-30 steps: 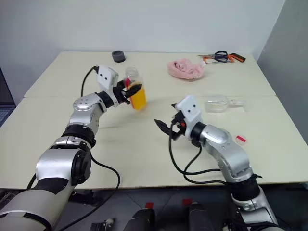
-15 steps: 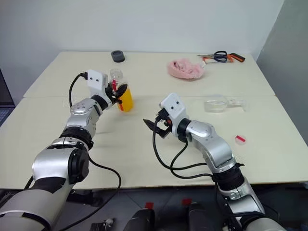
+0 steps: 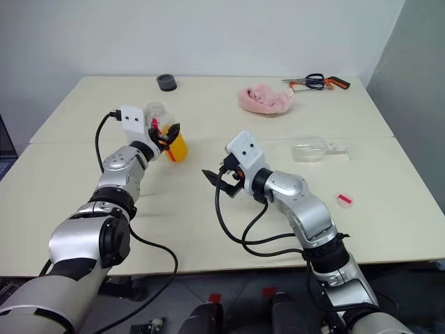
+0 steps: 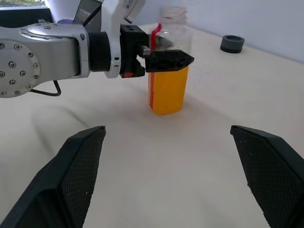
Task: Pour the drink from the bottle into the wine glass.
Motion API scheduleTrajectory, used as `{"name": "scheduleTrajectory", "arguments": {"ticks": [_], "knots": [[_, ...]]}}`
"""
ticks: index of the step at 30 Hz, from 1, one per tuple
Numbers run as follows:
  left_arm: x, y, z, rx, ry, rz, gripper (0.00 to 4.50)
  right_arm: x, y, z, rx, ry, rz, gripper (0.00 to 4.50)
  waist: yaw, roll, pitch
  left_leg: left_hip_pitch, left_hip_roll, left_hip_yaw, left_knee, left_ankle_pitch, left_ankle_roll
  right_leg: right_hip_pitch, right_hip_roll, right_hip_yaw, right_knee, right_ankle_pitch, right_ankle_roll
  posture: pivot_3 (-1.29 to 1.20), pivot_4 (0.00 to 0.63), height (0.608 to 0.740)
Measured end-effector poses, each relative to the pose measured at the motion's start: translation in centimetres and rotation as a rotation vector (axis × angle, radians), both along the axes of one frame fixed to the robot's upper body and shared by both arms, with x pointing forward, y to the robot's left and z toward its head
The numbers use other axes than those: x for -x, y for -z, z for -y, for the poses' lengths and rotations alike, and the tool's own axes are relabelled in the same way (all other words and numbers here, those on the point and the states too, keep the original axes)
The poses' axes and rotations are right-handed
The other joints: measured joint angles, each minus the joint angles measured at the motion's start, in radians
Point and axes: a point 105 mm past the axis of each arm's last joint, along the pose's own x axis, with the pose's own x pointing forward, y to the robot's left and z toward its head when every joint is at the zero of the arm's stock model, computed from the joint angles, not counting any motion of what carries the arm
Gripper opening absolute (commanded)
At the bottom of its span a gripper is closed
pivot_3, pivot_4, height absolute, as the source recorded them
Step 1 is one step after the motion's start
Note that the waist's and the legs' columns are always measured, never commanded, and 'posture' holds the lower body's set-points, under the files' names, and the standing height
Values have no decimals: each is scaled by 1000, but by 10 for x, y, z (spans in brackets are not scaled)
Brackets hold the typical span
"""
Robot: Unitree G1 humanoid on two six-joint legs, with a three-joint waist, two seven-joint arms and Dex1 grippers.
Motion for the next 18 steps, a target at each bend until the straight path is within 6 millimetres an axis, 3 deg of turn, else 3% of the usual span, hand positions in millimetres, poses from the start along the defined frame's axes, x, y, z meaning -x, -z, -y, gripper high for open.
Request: {"name": "scheduleTrajectory", "arguments": {"ticks": [1, 11, 18], "knots": [[0, 2, -1, 0, -5, -5, 4459, 0, 0, 0, 0, 0, -1, 4500, 0, 0, 0, 0, 0, 0, 0, 0, 0, 0, 0, 0, 0, 0, 0, 0, 150, 740], [1, 4, -3, -10, -11, -4, 4459, 1, 0, -3, -7, -6, -10, 4500, 0, 0, 0, 0, 0, 0, 0, 0, 0, 0, 0, 0, 0, 0, 0, 0, 150, 740], [9, 26, -10, -35, -27, -41, 4459, 3, 4, 3, 2, 4, -12, 4500, 0, 0, 0, 0, 0, 0, 0, 0, 0, 0, 0, 0, 0, 0, 0, 0, 150, 740]]}}
